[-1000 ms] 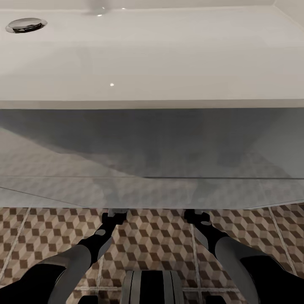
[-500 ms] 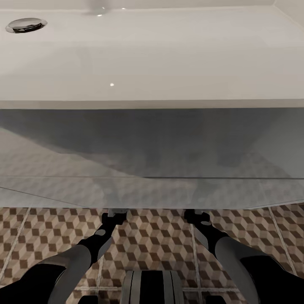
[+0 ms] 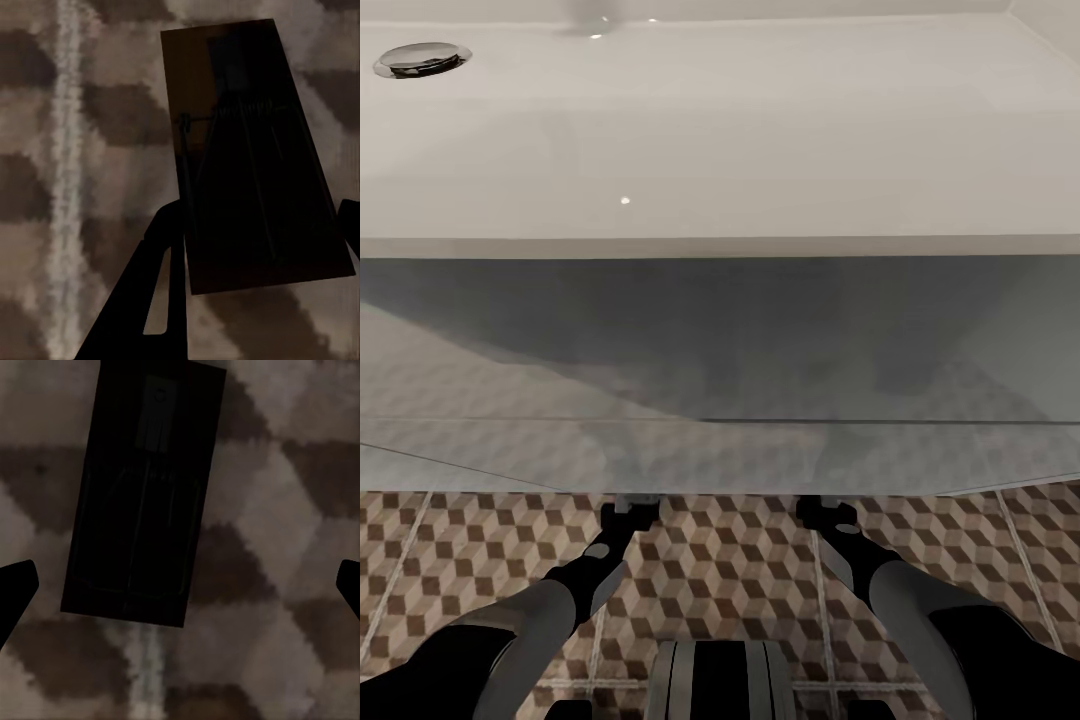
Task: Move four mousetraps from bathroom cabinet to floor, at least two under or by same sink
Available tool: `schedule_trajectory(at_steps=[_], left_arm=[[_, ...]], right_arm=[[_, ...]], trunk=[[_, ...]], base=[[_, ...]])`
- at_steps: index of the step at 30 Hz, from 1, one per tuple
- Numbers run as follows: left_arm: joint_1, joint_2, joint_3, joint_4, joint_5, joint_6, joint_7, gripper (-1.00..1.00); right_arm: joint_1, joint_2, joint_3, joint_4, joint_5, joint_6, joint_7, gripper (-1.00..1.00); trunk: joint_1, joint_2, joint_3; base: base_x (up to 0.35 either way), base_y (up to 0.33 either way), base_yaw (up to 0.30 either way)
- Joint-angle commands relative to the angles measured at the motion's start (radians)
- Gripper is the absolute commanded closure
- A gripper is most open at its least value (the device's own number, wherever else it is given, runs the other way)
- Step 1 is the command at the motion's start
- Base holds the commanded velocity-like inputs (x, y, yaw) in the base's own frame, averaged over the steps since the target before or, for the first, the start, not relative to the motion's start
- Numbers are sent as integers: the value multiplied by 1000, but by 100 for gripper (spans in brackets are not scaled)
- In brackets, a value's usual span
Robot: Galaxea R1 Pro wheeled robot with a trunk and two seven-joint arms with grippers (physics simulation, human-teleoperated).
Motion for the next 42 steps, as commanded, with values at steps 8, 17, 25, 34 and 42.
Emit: schedule_trajectory(at_steps=[8, 17, 25, 34, 42], left_arm=[[0, -2, -8, 9, -4, -39, 12, 100], [-1, -1, -7, 10, -3, -46, 12, 100], [0, -1, -7, 10, -3, -46, 12, 100], [0, -1, -7, 13, -3, -44, 12, 100], [0, -1, -7, 18, -3, -40, 12, 100]], right_arm=[[-1, 0, 9, 1, -9, -3, -3, -100], [0, 0, 9, 1, -10, -4, -3, -100], [0, -1, 9, 1, -9, -4, -3, -100], [0, -1, 10, 1, -9, -4, -3, -100], [0, -1, 10, 1, -9, -4, -3, -100]], trunk=[[0, 0, -1], [0, 0, -1], [0, 0, -1], [0, 0, -1], [0, 0, -1]], base=[[24, 0, 0], [35, 0, 0], [4, 0, 0], [0, 0, 0], [0, 0, 0]])
